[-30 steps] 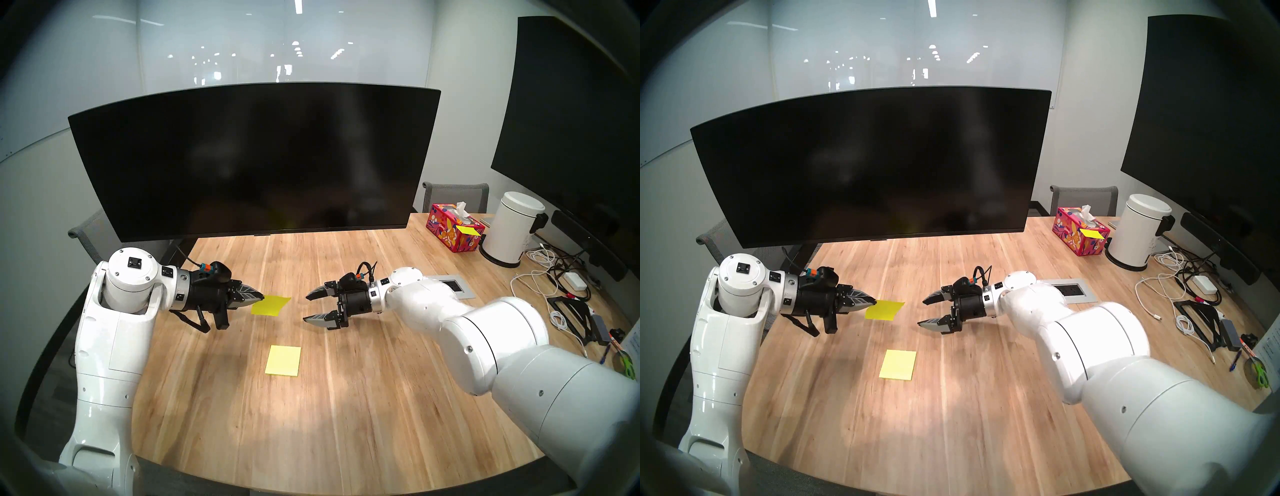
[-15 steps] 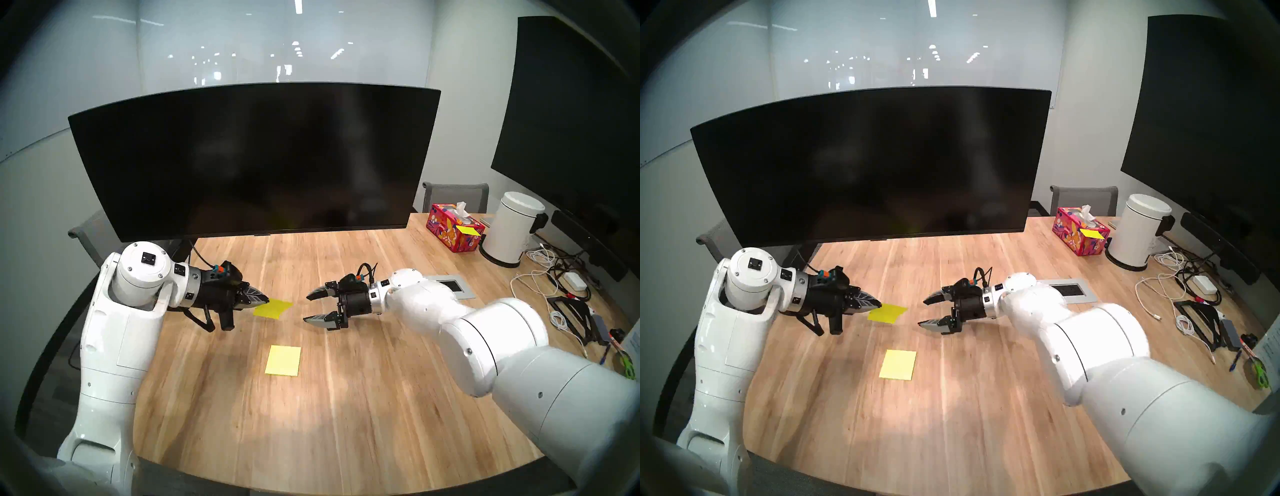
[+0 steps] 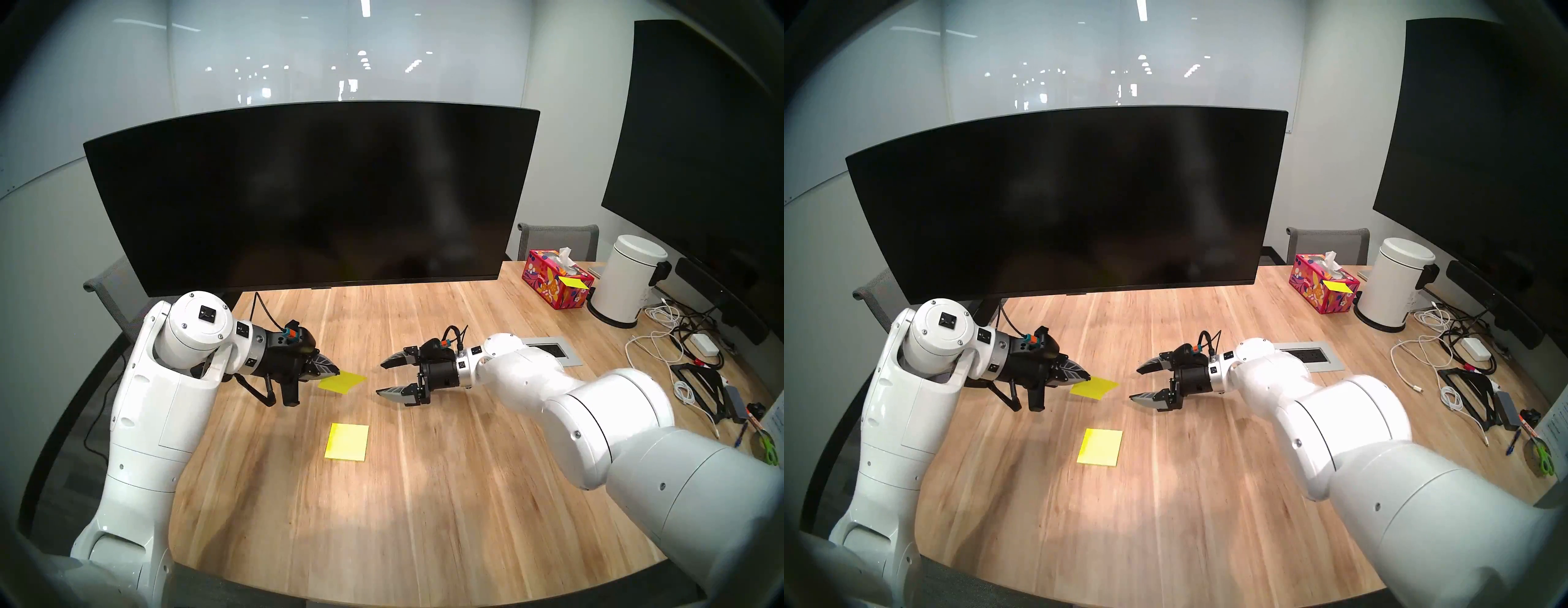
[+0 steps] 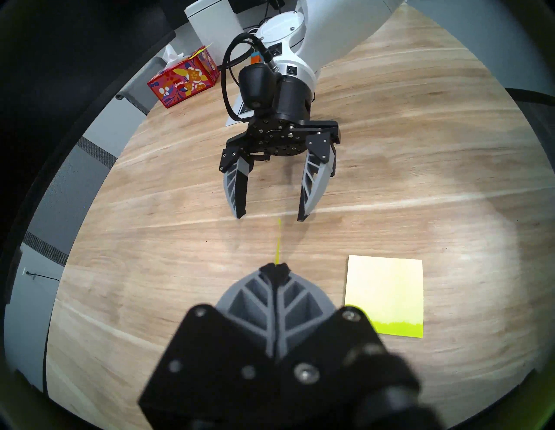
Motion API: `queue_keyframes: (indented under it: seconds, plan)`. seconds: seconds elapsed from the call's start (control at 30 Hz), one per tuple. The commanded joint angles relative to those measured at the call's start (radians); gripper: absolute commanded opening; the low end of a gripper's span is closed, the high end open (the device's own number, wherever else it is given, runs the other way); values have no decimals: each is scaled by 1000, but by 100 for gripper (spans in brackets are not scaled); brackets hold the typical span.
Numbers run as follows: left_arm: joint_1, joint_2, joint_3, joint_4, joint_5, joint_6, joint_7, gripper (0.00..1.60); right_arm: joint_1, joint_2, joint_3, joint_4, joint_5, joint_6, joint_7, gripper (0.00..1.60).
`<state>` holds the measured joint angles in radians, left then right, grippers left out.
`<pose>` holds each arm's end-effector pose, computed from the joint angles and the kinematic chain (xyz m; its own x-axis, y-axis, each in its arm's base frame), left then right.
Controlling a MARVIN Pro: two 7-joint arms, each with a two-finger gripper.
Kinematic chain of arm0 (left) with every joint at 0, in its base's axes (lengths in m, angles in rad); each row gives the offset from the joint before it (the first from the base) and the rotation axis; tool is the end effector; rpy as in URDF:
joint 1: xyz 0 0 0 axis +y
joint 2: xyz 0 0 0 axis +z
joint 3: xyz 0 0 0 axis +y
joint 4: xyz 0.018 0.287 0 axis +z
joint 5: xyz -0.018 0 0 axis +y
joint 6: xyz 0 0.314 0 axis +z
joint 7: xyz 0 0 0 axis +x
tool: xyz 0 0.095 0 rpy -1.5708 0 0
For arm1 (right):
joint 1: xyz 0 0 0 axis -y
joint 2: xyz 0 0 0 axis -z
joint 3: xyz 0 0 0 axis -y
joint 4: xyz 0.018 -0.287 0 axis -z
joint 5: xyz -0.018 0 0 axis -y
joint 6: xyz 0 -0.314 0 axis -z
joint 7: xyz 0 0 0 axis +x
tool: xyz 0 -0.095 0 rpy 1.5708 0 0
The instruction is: Peel one sticky note off the pad and stick it onto the monitor, then press it flat
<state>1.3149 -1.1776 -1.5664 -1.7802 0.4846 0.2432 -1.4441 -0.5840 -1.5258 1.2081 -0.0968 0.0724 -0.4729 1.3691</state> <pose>0.4123 0.0310 -0.1948 -0.1110 -0.7589 0.6417 -0.9096 -0.1826 -0.3733 0.5242 0.0752 -0.3325 0.0051 0.2617 0.9651 0.9973 -0.0722 0.0143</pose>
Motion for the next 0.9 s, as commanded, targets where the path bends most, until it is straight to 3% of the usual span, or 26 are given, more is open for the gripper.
queue_keyframes:
  seconds: [0.0, 0.87]
  plan:
    - [-18, -3, 2, -20, 6, 4, 8, 0, 6, -6, -4, -19, 22, -11, 100, 160]
    - [-4, -1, 41, -13, 38, -20, 21, 0, 31, -32, -59, -90, 41, -9, 79, 160]
